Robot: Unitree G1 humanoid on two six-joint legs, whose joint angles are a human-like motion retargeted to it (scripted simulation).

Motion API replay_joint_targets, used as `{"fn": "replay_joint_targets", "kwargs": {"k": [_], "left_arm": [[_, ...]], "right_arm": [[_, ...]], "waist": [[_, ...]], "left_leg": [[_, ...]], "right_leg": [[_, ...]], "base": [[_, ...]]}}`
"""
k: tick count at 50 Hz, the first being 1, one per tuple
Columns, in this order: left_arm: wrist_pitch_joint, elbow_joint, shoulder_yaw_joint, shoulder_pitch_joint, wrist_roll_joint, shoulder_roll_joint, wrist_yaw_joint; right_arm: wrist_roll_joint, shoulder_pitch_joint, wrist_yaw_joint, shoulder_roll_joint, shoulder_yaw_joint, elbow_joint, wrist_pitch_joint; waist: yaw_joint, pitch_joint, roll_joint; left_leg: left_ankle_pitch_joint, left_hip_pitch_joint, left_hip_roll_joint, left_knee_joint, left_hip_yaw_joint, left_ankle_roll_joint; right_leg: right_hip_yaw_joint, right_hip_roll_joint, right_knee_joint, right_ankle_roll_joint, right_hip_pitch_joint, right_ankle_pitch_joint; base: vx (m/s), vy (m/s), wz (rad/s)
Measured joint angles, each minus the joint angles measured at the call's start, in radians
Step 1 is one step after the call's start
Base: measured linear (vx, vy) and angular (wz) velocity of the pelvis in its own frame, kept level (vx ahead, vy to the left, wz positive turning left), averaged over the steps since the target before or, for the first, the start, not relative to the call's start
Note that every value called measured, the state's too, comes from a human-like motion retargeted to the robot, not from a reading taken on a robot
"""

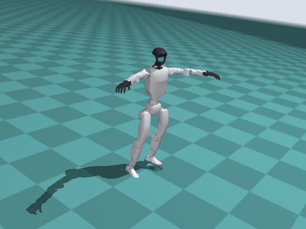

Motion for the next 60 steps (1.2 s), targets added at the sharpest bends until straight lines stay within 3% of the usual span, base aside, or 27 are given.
{"fn": "replay_joint_targets", "kwargs": {"k": [2,10,16,20,25,33,38,45,60], "left_arm": [[-0.007,0.026,-0.053,-0.047,-0.034,-0.005,0.008],[-0.002,0.029,-0.223,-0.281,-0.043,-0.012,0.022],[-0.002,0.002,-0.378,-0.48,-0.047,-0.036,0.027],[-0.004,-0.021,-0.499,-0.613,-0.067,-0.075,0.054],[0.055,-0.067,-0.637,-0.777,-0.1,-0.146,0.106],[0.06,-0.093,-0.854,-1.018,-0.121,-0.308,0.098],[0.06,-0.098,-0.931,-1.125,-0.116,-0.413,0.098],[0.056,-0.088,-0.974,-1.189,-0.096,-0.5,0.077],[0.043,-0.075,-1.029,-1.235,-0.1,-0.441,0.072]], "right_arm": [[-0.001,0.015,-0.021,-0.012,-0.004,0.002,-0.001],[-0.016,0.12,0.025,-0.102,-0.078,0.033,0.015],[-0.005,0.28,0.059,-0.18,-0.194,0.073,0.037],[0.028,0.414,0.064,-0.22,-0.307,0.114,0.056],[0.147,0.571,0.072,-0.24,-0.449,0.164,0.107],[0.318,0.898,0.051,-0.2,-0.798,0.222,0.132],[0.383,1.106,0.018,-0.128,-1.019,0.216,0.138],[0.393,1.257,0.024,-0.044,-1.172,0.162,0.141],[0.341,1.23,0.018,-0.065,-1.138,0.08,0.12]], "waist": [[-0.022,0.006,0.024],[-0.174,0.013,0.12],[-0.36,0.031,0.193],[-0.518,0.051,0.234],[-0.719,0.085,0.279],[-0.944,0.141,0.265],[-0.97,0.16,0.239],[-0.914,0.17,0.236],[-0.685,0.105,0.209]], "left_leg": [[0.037,0.054,-0.002,-0.074,0.038,-0.042],[0.027,0.112,0.003,-0.075,0.242,-0.044],[0.015,0.128,0.009,-0.04,0.38,-0.037],[0.012,0.133,0.013,-0.023,0.451,-0.032],[0.023,0.122,0.009,-0.042,0.526,-0.039],[0.031,0.125,0.007,-0.038,0.615,-0.022],[0.034,0.137,0.005,-0.037,0.662,-0.018],[0.038,0.156,0.008,-0.044,0.683,-0.027],[0.03,0.122,0.035,-0.035,0.475,-0.045]], "right_leg": [[0.059,0.023,-0.05,-0.005,0.017,0.03],[0.256,0.077,-0.095,-0.002,-0.016,0.072],[0.393,0.113,-0.13,0.003,-0.043,0.104],[0.464,0.135,-0.149,0.009,-0.06,0.123],[0.526,0.164,-0.176,0.027,-0.102,0.177],[0.618,0.211,-0.162,0.027,-0.145,0.193],[0.665,0.235,-0.166,0.027,-0.15,0.203],[0.687,0.247,-0.195,0.027,-0.131,0.218],[0.496,0.188,-0.156,0.027,-0.096,0.157]], "base": [[0.02,-0.04,-1.26],[0.01,-0.04,-1.32],[0.04,-0.05,-1.26],[0.04,-0.06,-1.03],[0.04,-0.08,-0.84],[0.03,-0.05,-0.73],[0.03,-0.04,-0.62],[0.02,-0.02,-0.2],[-0.01,0.02,0.72]]}}
